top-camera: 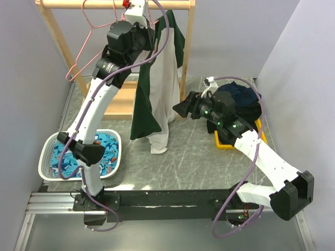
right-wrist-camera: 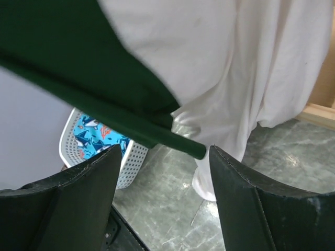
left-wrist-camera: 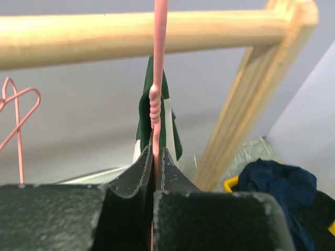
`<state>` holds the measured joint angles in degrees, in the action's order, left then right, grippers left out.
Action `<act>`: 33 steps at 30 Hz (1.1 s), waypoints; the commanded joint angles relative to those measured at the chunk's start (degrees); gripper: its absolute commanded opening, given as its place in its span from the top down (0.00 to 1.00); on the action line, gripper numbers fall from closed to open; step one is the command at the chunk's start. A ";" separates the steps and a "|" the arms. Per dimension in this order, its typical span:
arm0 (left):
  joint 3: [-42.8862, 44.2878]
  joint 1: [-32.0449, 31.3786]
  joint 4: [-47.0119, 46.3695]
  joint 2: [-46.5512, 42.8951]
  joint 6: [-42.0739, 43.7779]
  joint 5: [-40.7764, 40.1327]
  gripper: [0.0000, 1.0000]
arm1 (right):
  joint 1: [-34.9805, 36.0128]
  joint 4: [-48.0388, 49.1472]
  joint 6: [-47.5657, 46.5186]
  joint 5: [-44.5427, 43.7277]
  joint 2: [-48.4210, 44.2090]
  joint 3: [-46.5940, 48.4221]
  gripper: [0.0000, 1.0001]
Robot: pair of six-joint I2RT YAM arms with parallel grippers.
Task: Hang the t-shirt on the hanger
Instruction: Place the hanger at the clothesline.
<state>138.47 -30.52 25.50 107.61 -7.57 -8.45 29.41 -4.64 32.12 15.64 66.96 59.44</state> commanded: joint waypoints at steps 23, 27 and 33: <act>3.48 5.12 -17.23 8.58 -5.52 7.92 0.99 | 3.46 4.56 -2.06 -2.36 1.86 -1.78 0.25; 0.40 5.12 -17.15 6.39 -6.75 7.92 0.99 | 3.46 4.47 -2.67 -3.42 1.95 -2.84 0.23; 0.30 5.21 -15.83 4.97 -6.23 8.62 0.88 | 3.46 6.04 -2.77 -3.95 2.39 -3.98 0.21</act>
<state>137.19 -25.56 14.04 116.73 -13.26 -0.51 32.40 -2.52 30.24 12.78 69.06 56.42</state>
